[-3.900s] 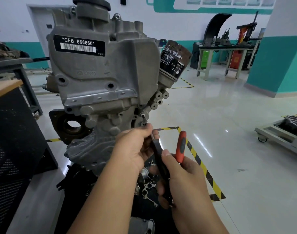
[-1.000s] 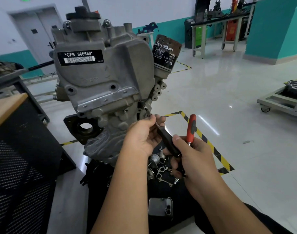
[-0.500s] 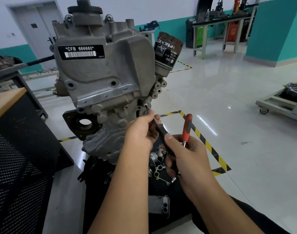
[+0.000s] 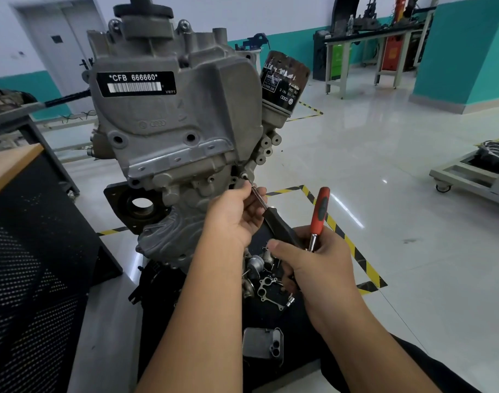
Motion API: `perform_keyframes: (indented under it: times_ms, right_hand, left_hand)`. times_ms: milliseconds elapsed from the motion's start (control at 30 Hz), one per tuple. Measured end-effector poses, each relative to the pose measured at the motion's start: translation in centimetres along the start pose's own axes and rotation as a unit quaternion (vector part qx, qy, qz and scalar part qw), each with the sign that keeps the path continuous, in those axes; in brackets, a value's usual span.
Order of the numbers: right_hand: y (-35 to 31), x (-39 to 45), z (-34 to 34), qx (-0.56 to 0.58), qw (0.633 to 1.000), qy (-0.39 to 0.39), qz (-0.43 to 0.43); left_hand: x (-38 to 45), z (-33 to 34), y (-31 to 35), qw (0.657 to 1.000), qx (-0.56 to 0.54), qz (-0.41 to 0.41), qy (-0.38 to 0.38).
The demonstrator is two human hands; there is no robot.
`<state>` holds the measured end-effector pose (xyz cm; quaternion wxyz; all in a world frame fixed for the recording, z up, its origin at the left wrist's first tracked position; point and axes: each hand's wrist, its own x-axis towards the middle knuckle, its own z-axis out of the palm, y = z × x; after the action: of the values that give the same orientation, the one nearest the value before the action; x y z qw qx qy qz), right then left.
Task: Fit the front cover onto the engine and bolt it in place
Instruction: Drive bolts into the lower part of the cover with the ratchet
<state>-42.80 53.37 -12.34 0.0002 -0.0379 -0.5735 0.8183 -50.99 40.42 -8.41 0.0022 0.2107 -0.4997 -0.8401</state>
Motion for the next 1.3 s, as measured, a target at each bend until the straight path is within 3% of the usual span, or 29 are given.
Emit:
perform_keyframes:
  times_ms: [333, 633, 833, 1067, 1300]
  right_hand:
    - [-0.1, -0.1, 0.2, 0.02, 0.999, -0.006, 0.03]
    - [0.3, 0.1, 0.4, -0.033, 0.995, 0.041, -0.084]
    - [0.7, -0.1, 1.0, -0.004, 1.0, -0.004, -0.012]
    - [0.9, 0.0, 1.1, 0.034, 0.997, 0.057, 0.025]
    - [0.7, -0.3, 1.8, 0.057, 0.996, 0.002, 0.072]
  left_hand:
    - [1.8, 0.5, 1.0, 0.999, -0.043, 0.007, 0.03]
    - [2.8, 0.7, 0.9, 0.999, -0.023, 0.013, 0.038]
    - [3.0, 0.9, 0.4, 0.998, -0.026, 0.034, 0.05]
    - [2.4, 0.9, 0.5, 0.998, -0.041, 0.029, 0.043]
    - [2.0, 1.0, 0.5, 0.999, -0.035, 0.027, 0.022]
